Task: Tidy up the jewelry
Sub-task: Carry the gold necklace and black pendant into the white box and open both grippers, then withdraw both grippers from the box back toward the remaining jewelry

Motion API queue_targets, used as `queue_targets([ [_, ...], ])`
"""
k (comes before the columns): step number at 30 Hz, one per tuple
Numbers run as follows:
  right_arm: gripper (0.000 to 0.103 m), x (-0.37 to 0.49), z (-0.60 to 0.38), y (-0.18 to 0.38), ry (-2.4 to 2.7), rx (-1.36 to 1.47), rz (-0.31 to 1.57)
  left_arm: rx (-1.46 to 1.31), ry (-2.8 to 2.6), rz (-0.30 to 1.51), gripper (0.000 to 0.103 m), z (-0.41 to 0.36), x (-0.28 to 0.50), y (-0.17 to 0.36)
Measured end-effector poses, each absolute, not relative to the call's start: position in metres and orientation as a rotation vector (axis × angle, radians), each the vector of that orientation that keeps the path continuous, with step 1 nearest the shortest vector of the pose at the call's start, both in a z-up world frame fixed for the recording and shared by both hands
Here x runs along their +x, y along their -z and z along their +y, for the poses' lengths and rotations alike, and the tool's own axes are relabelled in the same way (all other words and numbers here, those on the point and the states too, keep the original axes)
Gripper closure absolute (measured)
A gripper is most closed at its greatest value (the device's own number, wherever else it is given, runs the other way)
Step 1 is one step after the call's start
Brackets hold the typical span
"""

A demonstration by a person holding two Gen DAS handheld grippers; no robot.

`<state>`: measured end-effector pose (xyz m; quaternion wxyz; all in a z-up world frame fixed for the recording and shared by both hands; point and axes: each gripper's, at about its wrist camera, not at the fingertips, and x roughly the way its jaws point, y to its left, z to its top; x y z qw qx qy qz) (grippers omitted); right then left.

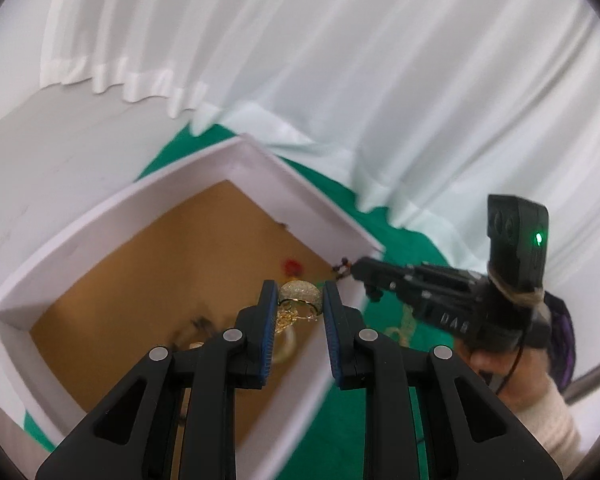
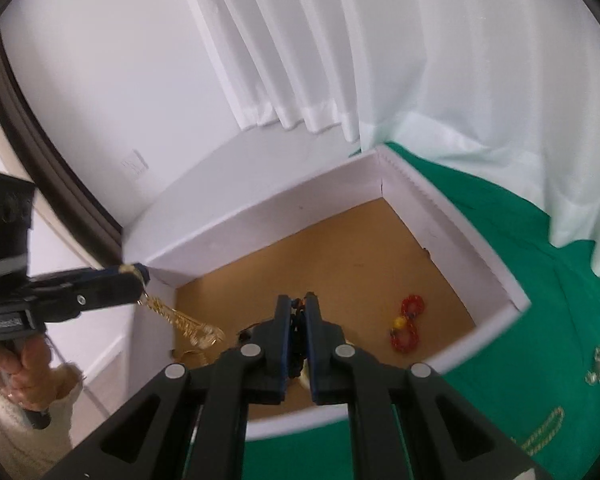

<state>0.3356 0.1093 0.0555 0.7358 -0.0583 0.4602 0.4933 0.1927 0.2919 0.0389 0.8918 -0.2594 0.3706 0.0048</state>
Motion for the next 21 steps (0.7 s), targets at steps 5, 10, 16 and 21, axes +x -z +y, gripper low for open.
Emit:
queue_targets([
  [5, 0.096, 0.349, 0.155, -0.014, -1.014, -0.245, 1.018, -0.552, -0.095, 0.814, 0.081, 0.319, 0.234, 0.004],
  [10, 0.076, 0.352, 0.166, 0.01, -0.941, -0.295, 1.011, -0.445, -0.204, 0.89, 0.067, 0.318, 0.25, 0.041],
  [16, 0.015, 0.34, 0.119, -0.003, -0.884, -0.231, 0.944, -0.367, -0.28, 0.85, 0.016, 0.297, 0.215, 0.028],
  [21, 0.015, 0.319, 0.045, -0.015, -0.821, -0.208, 0.88, -0.259, -0.264, 0.774, 0.008, 0.244, 0.178, -0.006],
])
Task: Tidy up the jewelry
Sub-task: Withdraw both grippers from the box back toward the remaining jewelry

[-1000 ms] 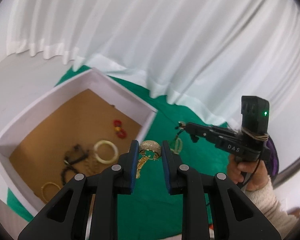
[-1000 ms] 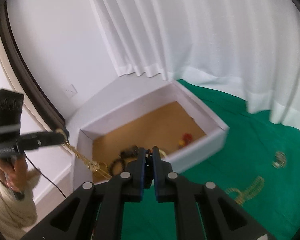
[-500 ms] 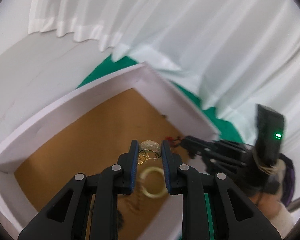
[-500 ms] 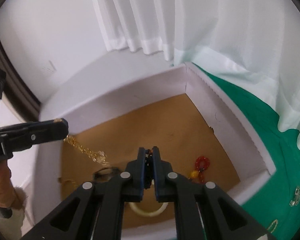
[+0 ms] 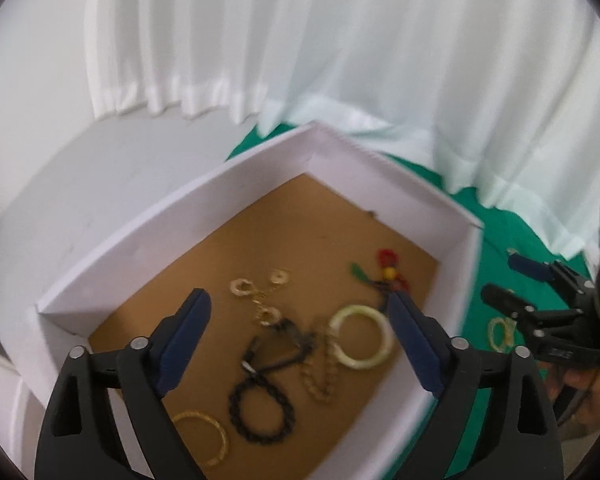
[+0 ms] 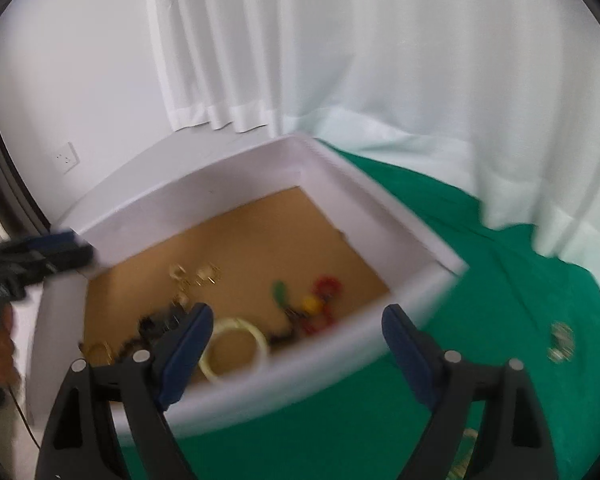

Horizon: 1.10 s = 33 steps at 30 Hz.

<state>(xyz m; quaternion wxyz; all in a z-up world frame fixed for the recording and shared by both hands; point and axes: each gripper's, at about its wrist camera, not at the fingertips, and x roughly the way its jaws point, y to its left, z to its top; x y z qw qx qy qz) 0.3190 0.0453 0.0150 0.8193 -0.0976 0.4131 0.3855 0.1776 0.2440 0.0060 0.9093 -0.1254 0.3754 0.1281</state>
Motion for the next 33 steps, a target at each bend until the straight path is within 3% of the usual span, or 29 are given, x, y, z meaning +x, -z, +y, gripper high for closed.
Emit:
queue_targets([
  [11, 0.015, 0.262, -0.14, 0.023, -0.496, -0.292, 0.906, -0.188, 0.005, 0.716, 0.004, 0.083, 0.115, -0.026],
  [26, 0.015, 0.212, -0.28, 0.078, -0.205, -0.161, 0.967, -0.093, 0.118, 0.92, 0.004, -0.032, 0.135, 0.098],
  [33, 0.015, 0.206, -0.293, 0.094, -0.168, -0.145, 0.95, -0.036, 0.104, 0.907, 0.004, -0.043, 0.144, 0.113],
])
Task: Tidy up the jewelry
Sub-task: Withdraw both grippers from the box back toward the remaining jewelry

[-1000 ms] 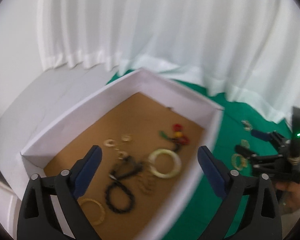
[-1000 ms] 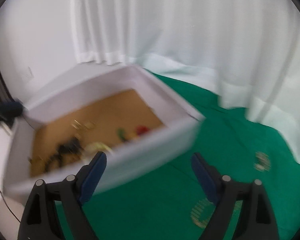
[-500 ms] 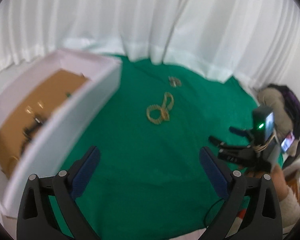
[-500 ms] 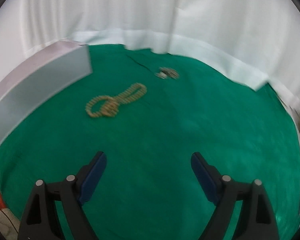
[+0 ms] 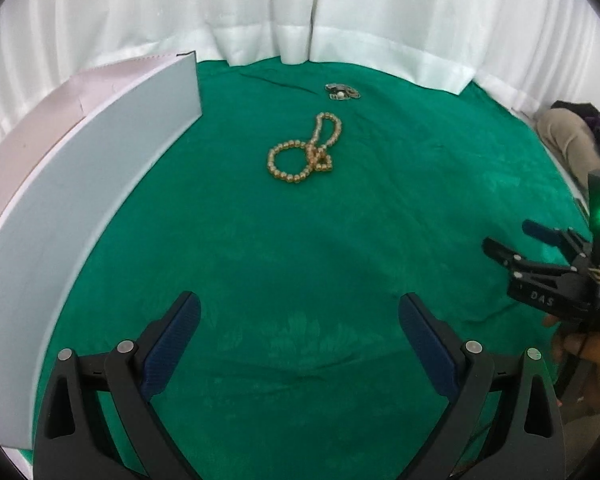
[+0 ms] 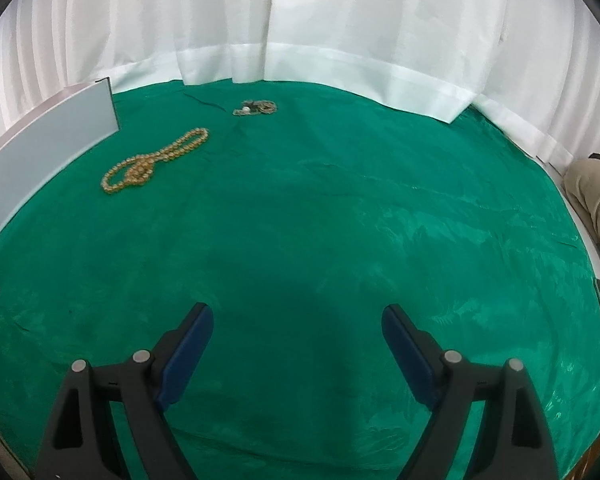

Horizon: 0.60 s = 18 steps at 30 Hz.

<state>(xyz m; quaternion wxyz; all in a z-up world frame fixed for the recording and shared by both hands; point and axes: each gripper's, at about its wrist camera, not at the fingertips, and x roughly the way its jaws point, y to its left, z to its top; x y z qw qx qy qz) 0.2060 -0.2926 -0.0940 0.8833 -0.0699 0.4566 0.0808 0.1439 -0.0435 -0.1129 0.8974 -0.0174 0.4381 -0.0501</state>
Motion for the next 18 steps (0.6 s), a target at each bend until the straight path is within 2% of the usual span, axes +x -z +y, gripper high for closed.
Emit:
queue_targets([
  [18, 0.015, 0.191, -0.291, 0.1, -0.221, -0.105, 0.988, -0.05, 0.069, 0.954, 0.004, -0.035, 0.176, 0.126],
])
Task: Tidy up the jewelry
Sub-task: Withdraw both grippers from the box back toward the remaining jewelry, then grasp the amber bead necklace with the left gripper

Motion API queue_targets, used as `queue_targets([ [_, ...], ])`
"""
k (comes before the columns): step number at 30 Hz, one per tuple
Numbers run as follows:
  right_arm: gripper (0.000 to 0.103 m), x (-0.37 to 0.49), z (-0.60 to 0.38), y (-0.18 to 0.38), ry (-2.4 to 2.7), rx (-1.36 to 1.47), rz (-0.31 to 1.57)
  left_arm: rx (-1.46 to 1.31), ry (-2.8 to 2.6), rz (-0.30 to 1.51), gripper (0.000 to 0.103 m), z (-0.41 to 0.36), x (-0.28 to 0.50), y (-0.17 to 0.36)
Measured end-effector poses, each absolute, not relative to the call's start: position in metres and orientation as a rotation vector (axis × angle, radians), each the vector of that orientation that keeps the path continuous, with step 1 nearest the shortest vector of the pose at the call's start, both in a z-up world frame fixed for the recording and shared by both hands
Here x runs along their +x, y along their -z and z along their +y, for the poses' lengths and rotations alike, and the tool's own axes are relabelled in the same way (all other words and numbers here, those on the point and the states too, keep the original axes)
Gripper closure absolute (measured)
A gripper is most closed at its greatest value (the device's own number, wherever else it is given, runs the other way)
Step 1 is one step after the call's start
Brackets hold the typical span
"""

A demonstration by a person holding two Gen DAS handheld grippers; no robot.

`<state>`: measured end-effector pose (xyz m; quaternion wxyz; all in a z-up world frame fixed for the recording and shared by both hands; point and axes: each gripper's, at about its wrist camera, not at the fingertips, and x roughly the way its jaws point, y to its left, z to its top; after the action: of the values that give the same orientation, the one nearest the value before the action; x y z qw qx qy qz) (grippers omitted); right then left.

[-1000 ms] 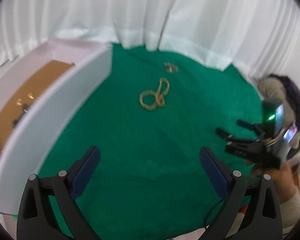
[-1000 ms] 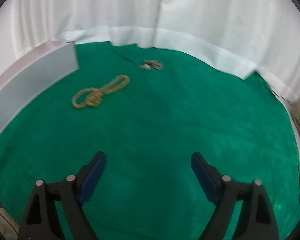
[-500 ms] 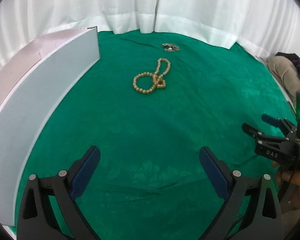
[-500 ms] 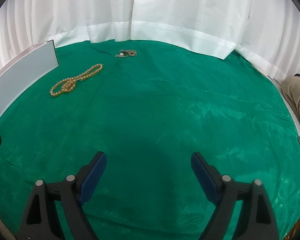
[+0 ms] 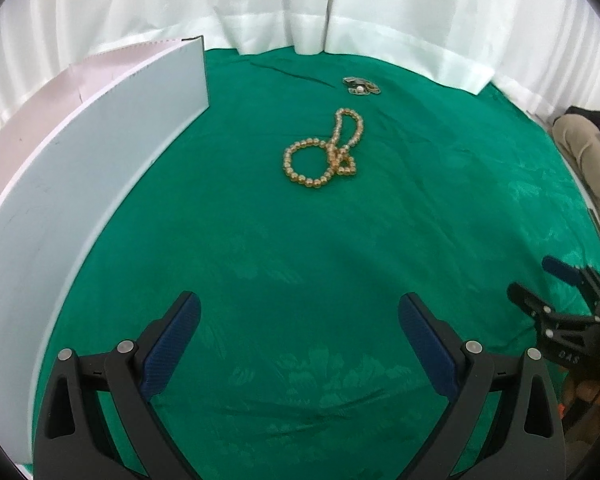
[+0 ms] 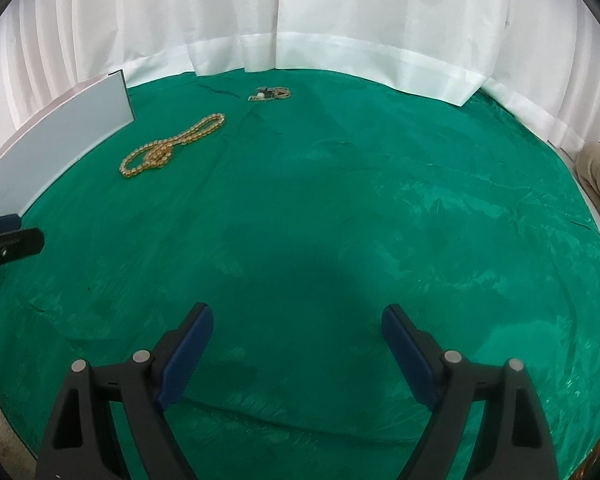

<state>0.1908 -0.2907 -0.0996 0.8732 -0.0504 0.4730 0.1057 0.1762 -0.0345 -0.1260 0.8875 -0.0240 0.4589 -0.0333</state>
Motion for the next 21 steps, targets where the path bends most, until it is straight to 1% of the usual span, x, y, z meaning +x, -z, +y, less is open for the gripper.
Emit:
queue_targets([
  [7, 0.015, 0.184, -0.293, 0.093, -0.224, -0.109, 0.966, -0.055, 0.101, 0.962, 0.004, -0.028, 0.204, 0.116],
  [13, 0.015, 0.183, -0.294, 0.091, -0.236, -0.094, 0.97, -0.034, 0.212, 0.998, 0.004, -0.037, 0.25, 0.116],
  [21, 0.015, 0.184, -0.29, 0.09, -0.257, -0.09, 0.972, 0.143, 0.28, 0.962, 0.004, -0.077, 0.32, 0.135],
])
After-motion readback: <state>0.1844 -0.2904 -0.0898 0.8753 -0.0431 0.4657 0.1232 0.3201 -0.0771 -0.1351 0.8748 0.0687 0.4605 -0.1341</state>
